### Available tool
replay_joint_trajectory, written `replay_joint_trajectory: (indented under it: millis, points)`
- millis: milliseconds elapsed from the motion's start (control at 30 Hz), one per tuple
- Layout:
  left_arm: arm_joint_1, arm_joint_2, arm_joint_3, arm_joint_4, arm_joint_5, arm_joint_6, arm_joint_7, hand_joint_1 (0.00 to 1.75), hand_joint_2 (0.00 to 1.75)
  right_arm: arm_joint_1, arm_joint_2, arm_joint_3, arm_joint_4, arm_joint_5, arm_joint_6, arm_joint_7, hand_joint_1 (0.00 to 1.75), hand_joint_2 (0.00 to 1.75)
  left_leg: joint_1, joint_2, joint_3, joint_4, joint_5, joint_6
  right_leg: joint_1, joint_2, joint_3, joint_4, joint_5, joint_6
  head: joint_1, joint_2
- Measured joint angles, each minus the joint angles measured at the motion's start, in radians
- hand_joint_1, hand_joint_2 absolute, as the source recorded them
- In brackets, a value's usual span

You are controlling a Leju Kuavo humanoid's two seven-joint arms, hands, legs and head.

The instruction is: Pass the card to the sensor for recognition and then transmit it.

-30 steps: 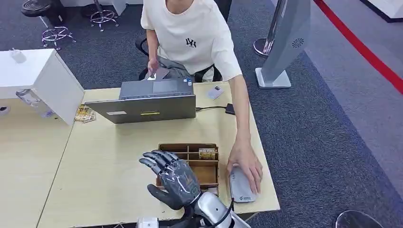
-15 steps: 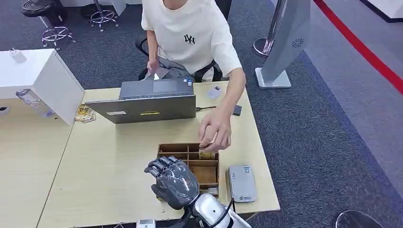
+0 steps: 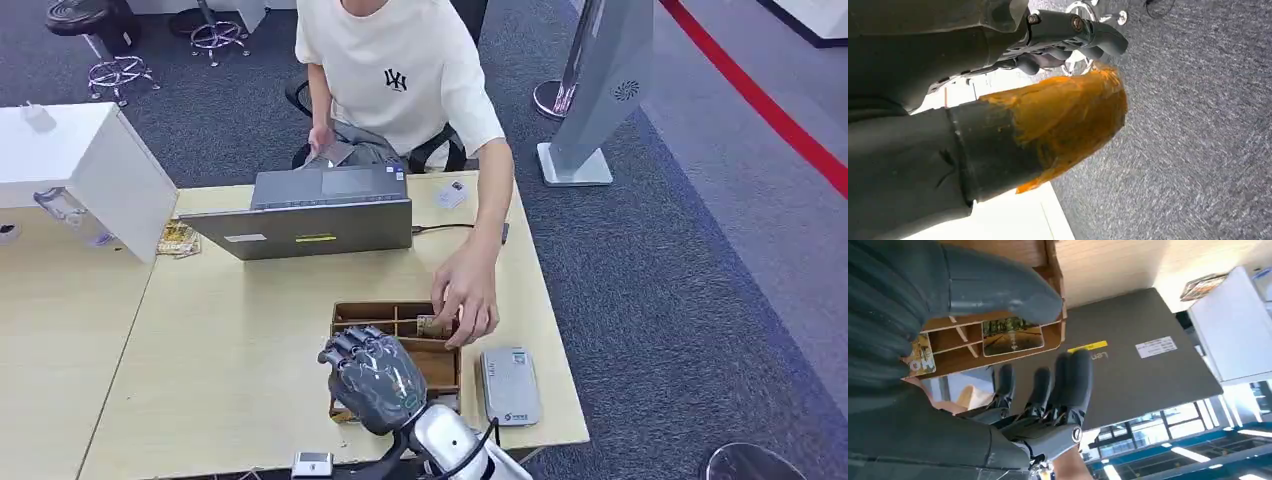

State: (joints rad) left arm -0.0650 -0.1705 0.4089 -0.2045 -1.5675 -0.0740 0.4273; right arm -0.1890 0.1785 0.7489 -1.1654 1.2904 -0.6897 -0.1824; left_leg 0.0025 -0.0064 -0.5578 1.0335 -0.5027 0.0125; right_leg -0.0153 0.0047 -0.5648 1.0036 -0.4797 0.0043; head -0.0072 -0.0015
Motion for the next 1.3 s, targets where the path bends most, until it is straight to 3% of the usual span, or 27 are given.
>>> replay_joint_trajectory:
  millis: [67,133,267,567,833,1067,1300]
  points:
    - [0.0,0.0,-0.009,0.0,0.0,0.0,0.0,0.0,0.0,0.0,0.005,-0.013,0.0,0.008,0.0,0.001,1.15,1.75,0.0,0.0,0.0,0.0,0.0,0.0,0.0,0.0,0.0,0.0,0.0,0.0,0.0,0.0]
    - [0.0,0.0,-0.017,0.0,0.0,-0.001,0.0,0.0,0.0,0.0,0.01,-0.027,0.0,0.015,0.0,0.002,1.03,1.75,0.0,0.0,0.0,0.0,0.0,0.0,0.0,0.0,0.0,0.0,0.0,0.0,0.0,0.0]
    - [0.0,0.001,-0.035,0.0,0.0,-0.002,0.0,0.0,0.0,0.0,0.018,-0.05,0.001,0.023,0.0,0.003,1.03,1.75,0.0,0.0,0.0,0.0,0.0,0.0,0.0,0.0,0.0,0.0,0.0,0.0,0.0,0.0]
    - [-0.001,0.002,-0.06,0.0,0.0,-0.002,-0.002,0.0,0.0,-0.001,0.028,-0.084,0.002,0.031,0.0,0.003,0.8,1.75,0.0,0.0,0.0,0.0,0.0,0.0,0.0,0.0,0.0,0.0,0.0,0.0,0.0,0.0]
    - [-0.003,0.002,-0.088,0.0,0.0,-0.003,-0.006,0.0,0.0,-0.002,0.037,-0.113,0.003,0.03,0.0,-0.002,0.86,1.75,0.0,0.0,0.0,0.0,0.0,0.0,0.0,0.0,0.0,0.0,0.0,0.0,0.0,0.0]
    - [-0.003,0.002,-0.094,0.0,0.0,-0.004,-0.006,0.0,0.0,0.006,0.038,-0.129,-0.007,-0.056,0.0,-0.027,0.8,1.75,0.0,0.0,0.0,0.0,0.0,0.0,0.0,0.0,0.0,0.0,0.0,0.0,0.0,0.0]
    - [-0.003,0.002,-0.095,0.0,0.0,-0.004,-0.006,0.0,0.0,0.029,0.007,-0.129,-0.051,-0.104,-0.001,0.002,0.73,1.75,0.0,0.0,0.0,0.0,0.0,0.0,0.0,0.0,0.0,0.0,0.0,0.0,0.0,0.0]
